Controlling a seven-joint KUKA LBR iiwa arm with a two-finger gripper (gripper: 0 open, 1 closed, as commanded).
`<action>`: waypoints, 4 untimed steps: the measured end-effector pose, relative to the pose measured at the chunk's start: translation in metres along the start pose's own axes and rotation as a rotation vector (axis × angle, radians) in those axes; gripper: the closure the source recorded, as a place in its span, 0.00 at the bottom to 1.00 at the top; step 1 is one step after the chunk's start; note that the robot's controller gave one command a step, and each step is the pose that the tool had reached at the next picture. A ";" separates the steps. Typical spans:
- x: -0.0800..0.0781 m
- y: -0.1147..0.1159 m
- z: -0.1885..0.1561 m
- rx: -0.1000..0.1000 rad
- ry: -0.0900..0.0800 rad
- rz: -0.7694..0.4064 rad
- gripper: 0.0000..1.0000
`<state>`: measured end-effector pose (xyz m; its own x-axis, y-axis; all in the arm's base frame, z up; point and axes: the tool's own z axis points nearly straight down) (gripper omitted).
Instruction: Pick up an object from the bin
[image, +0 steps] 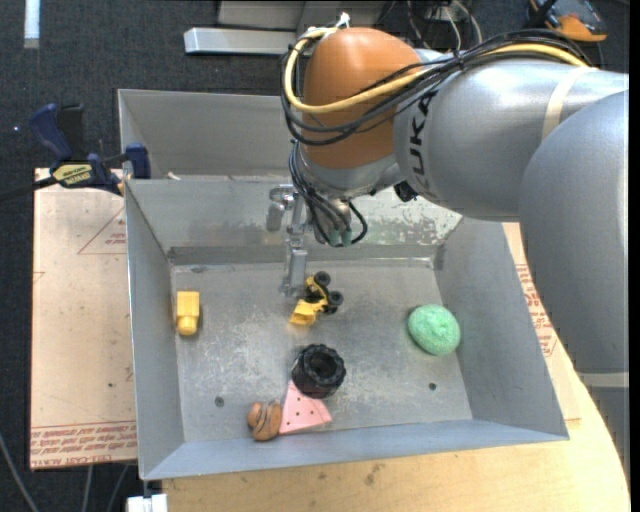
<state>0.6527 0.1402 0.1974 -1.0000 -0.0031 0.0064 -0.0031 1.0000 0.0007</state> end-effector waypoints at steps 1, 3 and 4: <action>-0.002 -0.001 -0.006 -0.001 -0.008 0.003 0.00; 0.014 -0.110 0.044 0.000 -0.006 -0.253 0.00; 0.025 -0.098 0.051 0.001 -0.009 -0.401 0.00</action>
Offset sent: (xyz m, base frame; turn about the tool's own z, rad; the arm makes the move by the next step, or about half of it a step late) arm -0.0049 -0.0914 -0.1274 -0.1897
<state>0.6281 0.0422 0.1467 -0.9194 -0.3933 -0.0026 -0.3934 0.9194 0.0004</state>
